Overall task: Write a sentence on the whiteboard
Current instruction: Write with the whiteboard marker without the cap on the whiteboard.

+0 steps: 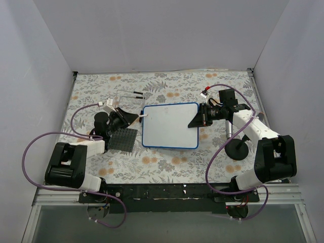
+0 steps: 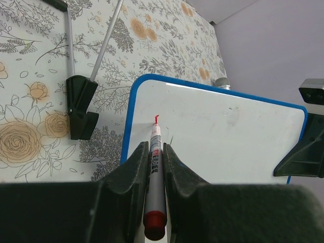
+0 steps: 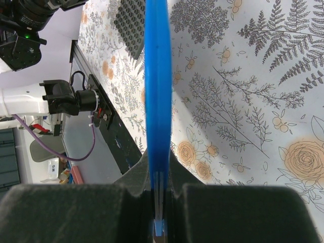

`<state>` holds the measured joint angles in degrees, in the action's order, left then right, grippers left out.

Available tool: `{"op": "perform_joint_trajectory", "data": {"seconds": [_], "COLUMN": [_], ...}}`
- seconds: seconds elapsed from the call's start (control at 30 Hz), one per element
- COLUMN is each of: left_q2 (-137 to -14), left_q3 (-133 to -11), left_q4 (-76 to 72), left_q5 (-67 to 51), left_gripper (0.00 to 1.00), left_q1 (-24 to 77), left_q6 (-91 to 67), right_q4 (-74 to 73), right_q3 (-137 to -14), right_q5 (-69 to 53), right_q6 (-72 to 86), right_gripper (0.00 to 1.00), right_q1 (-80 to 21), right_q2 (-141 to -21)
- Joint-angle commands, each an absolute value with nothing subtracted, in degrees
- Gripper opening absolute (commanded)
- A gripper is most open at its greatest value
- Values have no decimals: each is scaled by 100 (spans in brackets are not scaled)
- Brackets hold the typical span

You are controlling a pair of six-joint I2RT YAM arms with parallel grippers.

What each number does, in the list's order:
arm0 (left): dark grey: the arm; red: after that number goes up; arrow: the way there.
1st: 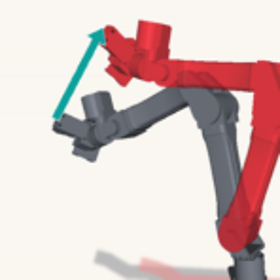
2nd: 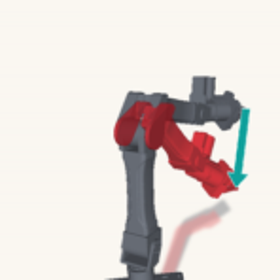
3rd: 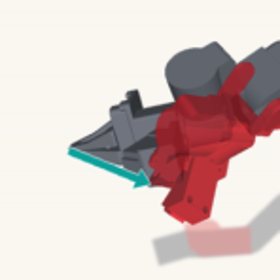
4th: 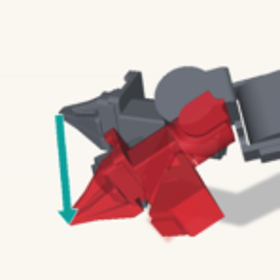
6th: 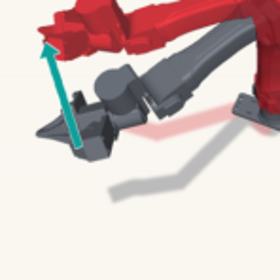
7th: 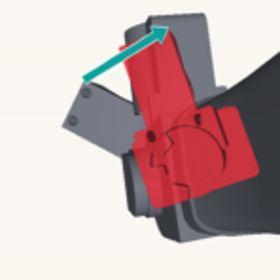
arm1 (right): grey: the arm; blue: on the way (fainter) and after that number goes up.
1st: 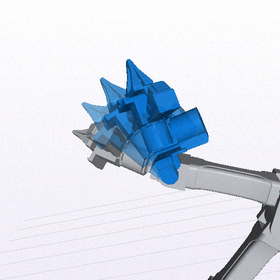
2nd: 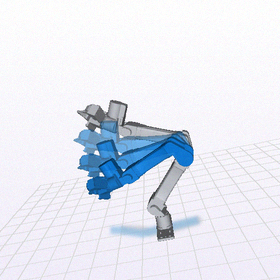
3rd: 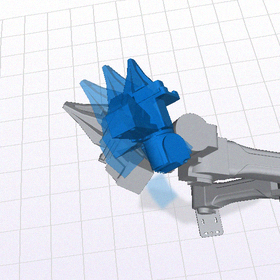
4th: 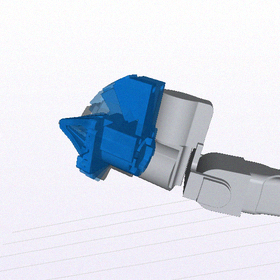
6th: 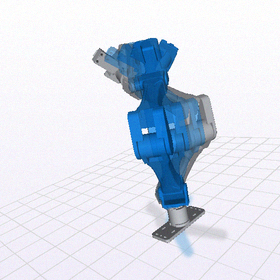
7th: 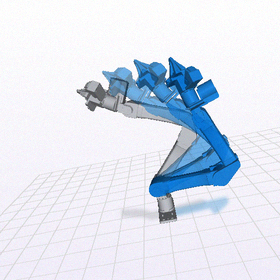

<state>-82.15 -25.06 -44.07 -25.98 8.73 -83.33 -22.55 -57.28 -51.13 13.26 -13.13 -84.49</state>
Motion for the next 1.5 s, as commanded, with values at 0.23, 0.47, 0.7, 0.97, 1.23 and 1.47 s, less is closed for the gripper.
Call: {"op": "perform_joint_trajectory", "data": {"seconds": [0.23, 0.47, 0.7, 0.97, 1.23, 1.47], "left_q2": [-7445, -7216, -7303, -7813, -8121, -8209], "left_q3": [-2048, -1872, -2179, -2645, -2821, -2830], "left_q4": [-3947, -3858, -4139, -4377, -4307, -4307], "left_q5": [-2698, -2698, -2619, -2435, -2382, -2443], "left_gripper": [0, 0, 0, 0, 0, 0], "left_q1": [879, 940, 940, 932, 932, 932], "left_q6": [-8253, -8305, -8499, -8587, -8446, -8376], "right_q4": [-2250, -2250, -2241, -2232, -2224, -2232], "right_q3": [-5704, -5704, -5687, -5669, -5669, -5687], "right_q5": [-4896, -4904, -4913, -4922, -4939, -4939], "right_q6": [1028, 1046, 1046, 1046, 1046, 1046], "right_gripper": [1, 1, 1, 1, 1, 1], "right_q1": [-1327, -1318, -1318, -1327, -1318, -1327], "right_q2": [-8473, -8464, -8420, -8420, -8420, -8481]}}
